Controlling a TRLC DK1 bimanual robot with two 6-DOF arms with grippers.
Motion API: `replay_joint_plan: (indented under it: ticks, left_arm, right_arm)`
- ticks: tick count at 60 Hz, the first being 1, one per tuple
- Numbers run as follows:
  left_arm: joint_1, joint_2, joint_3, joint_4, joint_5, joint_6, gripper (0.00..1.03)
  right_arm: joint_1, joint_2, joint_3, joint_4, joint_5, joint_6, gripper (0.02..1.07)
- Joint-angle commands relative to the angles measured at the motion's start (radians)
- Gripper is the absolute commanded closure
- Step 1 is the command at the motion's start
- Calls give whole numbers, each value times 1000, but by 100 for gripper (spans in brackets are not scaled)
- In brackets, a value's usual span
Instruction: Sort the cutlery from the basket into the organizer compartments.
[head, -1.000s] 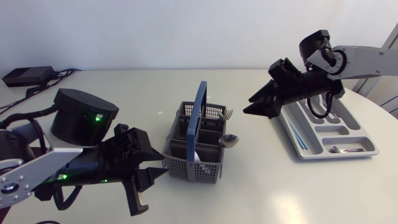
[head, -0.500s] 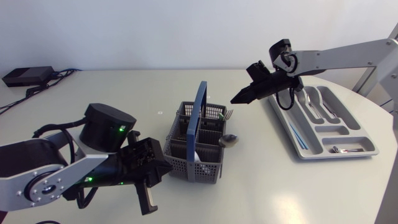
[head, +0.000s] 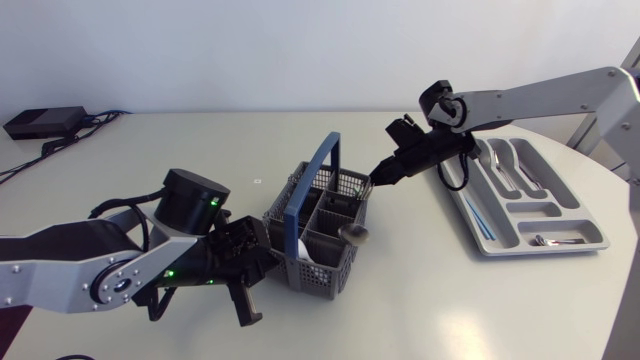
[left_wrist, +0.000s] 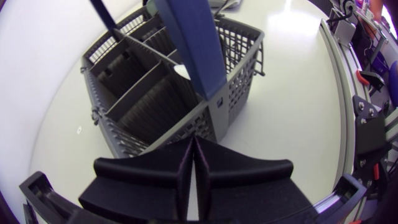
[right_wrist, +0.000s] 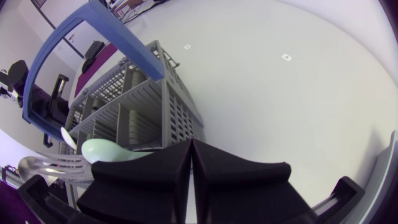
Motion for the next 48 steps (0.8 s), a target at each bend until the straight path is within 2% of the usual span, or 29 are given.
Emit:
replay_joint_plan:
  ticks: [1, 29, 37, 40, 43, 47, 48]
  left_arm:
    - [46, 45, 22, 61, -17, 30, 100]
    - [202, 188, 119, 160, 8, 74, 100]
    - [234, 229, 134, 179, 13, 87, 100]
    - [248, 231, 129, 179, 13, 93, 100]
    - [257, 215, 119, 176, 14, 96, 99]
    - [265, 180, 102, 166, 14, 99, 98]
    - [265, 172, 97, 163, 14, 101, 98]
  right_arm:
    - [28, -68, -91, -40, -54, -29, 102]
    - [31, -311, -426, -20, -11, -78, 102]
    - [46, -353, -478, 23, 52, -49, 102]
    - [46, -382, -505, 78, 121, -6, 102]
    - [40, -411, -519, 103, 148, 20, 101]
    - [32, -446, -528, 104, 194, 36, 94]
    - [32, -469, -538, 107, 211, 42, 87]
